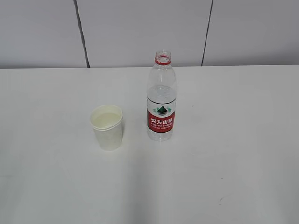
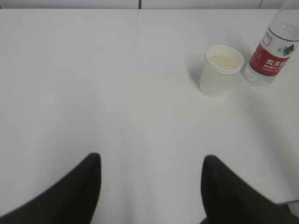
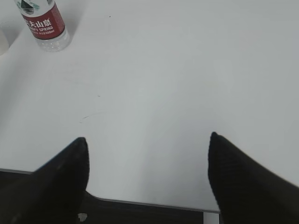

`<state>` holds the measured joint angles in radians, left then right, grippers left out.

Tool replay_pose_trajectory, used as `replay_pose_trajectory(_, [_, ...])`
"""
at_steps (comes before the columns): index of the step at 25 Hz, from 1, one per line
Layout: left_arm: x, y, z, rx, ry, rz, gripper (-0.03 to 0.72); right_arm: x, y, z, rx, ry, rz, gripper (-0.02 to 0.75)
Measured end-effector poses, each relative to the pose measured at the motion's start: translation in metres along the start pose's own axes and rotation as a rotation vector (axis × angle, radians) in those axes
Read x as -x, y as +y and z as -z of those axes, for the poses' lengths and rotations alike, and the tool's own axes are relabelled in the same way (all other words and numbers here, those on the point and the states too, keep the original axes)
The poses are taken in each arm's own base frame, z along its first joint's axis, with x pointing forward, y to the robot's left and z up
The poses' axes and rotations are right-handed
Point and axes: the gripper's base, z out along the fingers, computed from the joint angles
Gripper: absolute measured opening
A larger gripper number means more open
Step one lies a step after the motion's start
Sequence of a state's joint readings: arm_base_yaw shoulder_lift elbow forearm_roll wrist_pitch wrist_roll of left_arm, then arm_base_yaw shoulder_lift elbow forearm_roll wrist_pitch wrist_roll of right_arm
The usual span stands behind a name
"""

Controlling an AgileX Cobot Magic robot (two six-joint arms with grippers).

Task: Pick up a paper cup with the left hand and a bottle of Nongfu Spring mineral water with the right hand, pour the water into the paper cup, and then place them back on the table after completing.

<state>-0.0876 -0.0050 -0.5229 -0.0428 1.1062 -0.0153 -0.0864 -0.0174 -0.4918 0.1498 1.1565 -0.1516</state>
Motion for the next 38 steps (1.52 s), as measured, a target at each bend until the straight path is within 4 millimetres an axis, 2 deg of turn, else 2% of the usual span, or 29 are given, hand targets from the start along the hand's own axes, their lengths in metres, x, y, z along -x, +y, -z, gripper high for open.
replay_pose_trajectory(38, [0.0000,0.0000,0.0000,0.000,0.000,0.000,0.426,0.0000,0.0000,0.0000,0.003,0.000,0.002,0.587])
